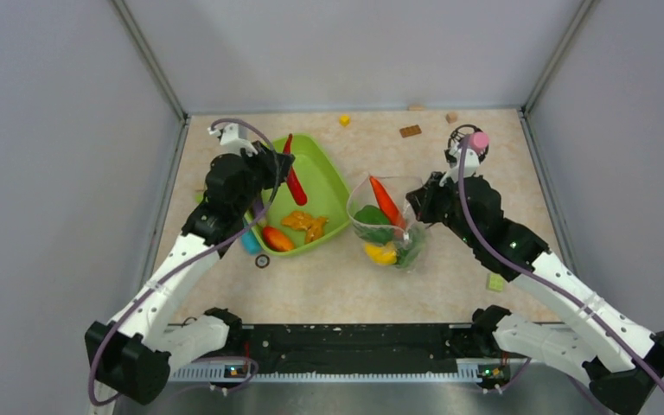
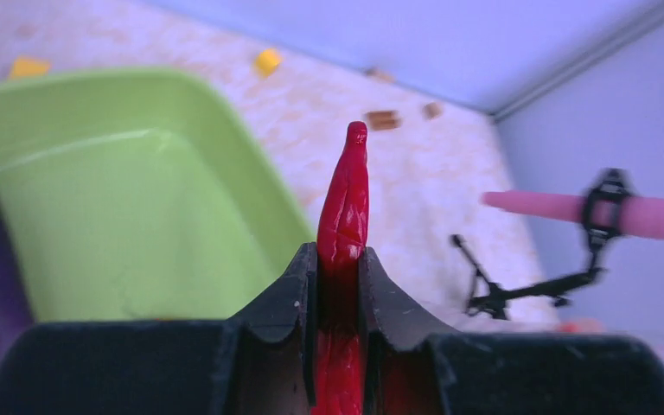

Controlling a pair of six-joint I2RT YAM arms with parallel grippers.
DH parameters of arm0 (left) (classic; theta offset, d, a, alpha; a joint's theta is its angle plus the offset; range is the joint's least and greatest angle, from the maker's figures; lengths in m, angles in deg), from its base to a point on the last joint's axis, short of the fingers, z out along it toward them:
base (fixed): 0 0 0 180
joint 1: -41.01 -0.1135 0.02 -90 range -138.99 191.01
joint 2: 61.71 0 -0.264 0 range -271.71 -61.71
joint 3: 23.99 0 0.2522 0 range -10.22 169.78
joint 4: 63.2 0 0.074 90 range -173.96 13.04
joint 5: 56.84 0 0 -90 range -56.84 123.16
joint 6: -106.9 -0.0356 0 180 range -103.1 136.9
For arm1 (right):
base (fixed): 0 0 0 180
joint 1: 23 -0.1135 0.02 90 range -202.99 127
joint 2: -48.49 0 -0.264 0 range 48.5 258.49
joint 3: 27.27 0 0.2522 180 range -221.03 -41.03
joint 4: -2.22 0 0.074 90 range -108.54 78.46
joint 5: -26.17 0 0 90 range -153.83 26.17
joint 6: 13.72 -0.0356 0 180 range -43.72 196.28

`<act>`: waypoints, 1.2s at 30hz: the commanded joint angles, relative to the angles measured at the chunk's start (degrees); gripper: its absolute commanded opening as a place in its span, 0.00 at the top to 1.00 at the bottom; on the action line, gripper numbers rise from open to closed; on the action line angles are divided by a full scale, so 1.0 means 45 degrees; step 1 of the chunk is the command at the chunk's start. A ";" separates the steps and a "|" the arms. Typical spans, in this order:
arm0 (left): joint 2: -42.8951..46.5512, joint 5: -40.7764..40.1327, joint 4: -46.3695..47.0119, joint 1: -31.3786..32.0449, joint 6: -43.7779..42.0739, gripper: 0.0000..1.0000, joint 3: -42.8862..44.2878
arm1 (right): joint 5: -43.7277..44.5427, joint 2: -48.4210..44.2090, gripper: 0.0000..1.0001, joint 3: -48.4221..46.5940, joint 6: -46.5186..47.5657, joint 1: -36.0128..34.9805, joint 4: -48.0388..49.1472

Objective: Place the food in the zip-top bag and seal the zipper
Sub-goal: Pick up the fake vegetable from the bin, then place the fake vegetable in the zipper food storage bag.

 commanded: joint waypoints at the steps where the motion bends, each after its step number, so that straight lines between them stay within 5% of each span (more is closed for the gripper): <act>1: 0.1653 0.2841 0.4186 0.0329 -0.0887 1.00 -0.0930 | 0.0266 -0.0409 1.00 0.0056 0.0062 0.0061 0.0612; 6: 0.2120 0.5902 0.6618 0.1716 -0.2192 1.00 -0.0875 | -0.0166 -0.0337 1.00 0.0024 0.0073 0.0087 0.0685; 10: 0.1766 0.5420 0.6893 0.3802 -0.4308 1.00 -0.0168 | -0.0561 -0.0281 1.00 -0.0006 0.0045 0.0063 0.0662; 16: 0.0312 0.6317 0.9157 0.4460 -0.4064 1.00 0.0044 | -0.0848 -0.0335 1.00 -0.0033 -0.0008 0.0068 0.0638; 26: -0.1905 0.3755 1.1779 0.5938 -0.4626 1.00 -0.0378 | -0.1105 -0.0540 1.00 0.0117 -0.0597 0.0077 0.1200; 36: -0.2373 0.3059 1.3924 0.6508 -0.3547 1.00 -0.2081 | -0.0971 -0.0887 1.00 -0.0386 -0.1594 0.0074 0.1697</act>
